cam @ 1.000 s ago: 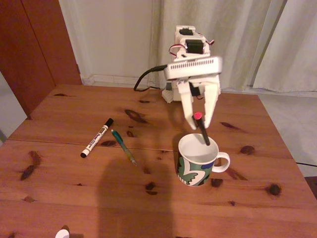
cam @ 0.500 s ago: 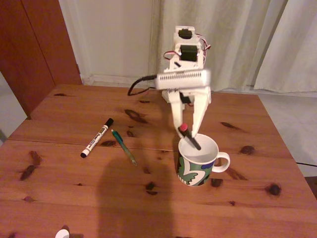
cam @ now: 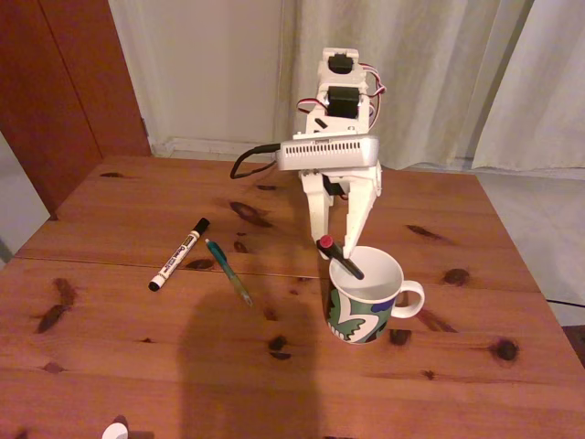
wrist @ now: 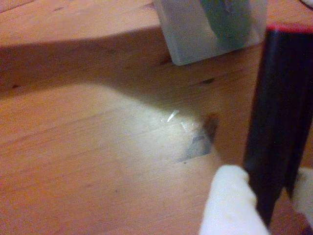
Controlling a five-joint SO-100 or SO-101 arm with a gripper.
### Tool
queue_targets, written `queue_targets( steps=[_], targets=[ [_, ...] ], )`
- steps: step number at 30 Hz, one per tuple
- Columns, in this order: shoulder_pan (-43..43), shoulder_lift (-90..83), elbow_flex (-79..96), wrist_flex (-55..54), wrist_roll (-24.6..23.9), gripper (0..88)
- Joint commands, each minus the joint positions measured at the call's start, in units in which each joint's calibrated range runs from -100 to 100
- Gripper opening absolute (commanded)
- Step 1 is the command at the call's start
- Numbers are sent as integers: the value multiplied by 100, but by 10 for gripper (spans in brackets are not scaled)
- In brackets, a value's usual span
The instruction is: Clean up the desk and place the pens and markers into the cup
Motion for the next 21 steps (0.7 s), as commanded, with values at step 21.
queue_targets(
  steps=[21],
  targets=[
    [118,-558,473,-75,238,123]
  ],
)
